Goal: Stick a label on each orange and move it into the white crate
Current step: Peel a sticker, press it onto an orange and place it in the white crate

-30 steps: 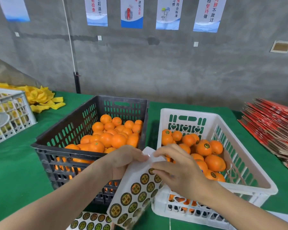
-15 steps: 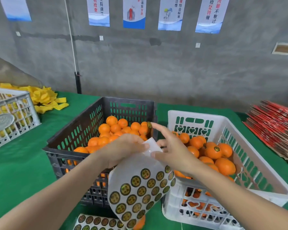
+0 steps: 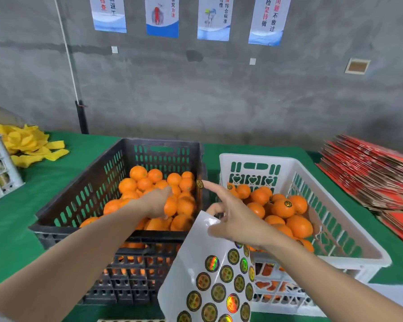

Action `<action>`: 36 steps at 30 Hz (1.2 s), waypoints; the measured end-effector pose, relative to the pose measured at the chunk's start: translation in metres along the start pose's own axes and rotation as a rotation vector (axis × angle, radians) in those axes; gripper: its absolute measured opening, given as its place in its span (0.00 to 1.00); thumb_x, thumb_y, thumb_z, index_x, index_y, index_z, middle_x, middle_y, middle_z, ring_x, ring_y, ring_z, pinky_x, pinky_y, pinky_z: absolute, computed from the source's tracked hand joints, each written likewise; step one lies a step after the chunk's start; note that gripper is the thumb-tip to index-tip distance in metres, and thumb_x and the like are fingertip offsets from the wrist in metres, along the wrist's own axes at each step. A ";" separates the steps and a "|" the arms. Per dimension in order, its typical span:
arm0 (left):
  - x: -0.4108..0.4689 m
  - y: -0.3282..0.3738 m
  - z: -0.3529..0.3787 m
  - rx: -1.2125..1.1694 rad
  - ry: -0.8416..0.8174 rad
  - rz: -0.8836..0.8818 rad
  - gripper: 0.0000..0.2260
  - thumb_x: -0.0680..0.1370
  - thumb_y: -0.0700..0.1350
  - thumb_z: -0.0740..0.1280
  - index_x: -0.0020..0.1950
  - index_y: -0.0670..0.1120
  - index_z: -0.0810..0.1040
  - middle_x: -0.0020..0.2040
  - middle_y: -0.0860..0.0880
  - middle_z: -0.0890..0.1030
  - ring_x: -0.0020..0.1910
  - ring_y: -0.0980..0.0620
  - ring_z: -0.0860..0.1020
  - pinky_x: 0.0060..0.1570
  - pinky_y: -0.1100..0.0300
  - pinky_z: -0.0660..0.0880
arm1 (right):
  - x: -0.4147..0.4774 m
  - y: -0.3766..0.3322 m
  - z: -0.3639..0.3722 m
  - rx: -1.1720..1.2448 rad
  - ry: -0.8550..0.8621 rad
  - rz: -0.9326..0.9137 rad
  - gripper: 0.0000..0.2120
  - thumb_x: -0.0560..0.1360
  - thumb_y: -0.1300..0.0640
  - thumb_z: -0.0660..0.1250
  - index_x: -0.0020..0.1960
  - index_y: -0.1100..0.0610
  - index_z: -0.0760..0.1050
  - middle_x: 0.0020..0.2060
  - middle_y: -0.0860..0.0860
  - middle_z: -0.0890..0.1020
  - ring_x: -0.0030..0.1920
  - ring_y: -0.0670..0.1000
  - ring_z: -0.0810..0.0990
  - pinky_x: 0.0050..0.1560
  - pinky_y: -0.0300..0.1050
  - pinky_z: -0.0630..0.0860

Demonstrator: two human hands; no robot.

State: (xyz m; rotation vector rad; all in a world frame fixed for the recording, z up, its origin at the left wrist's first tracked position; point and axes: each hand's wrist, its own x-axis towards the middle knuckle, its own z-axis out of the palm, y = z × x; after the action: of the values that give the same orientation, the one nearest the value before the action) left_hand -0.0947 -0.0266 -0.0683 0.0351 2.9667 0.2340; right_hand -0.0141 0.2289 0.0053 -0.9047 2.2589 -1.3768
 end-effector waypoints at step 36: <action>-0.156 0.125 -0.033 -1.612 -0.005 0.197 0.28 0.68 0.50 0.69 0.65 0.39 0.72 0.55 0.42 0.83 0.53 0.46 0.82 0.48 0.56 0.80 | -0.063 -0.009 -0.011 0.112 0.202 -0.294 0.05 0.77 0.59 0.64 0.49 0.57 0.78 0.39 0.66 0.76 0.38 0.55 0.73 0.41 0.48 0.69</action>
State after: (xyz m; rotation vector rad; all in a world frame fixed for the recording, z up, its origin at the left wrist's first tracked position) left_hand 0.0548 0.0866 0.0085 0.1089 1.8937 2.3500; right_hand 0.0292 0.2763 0.0164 -1.1402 2.2290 -1.7766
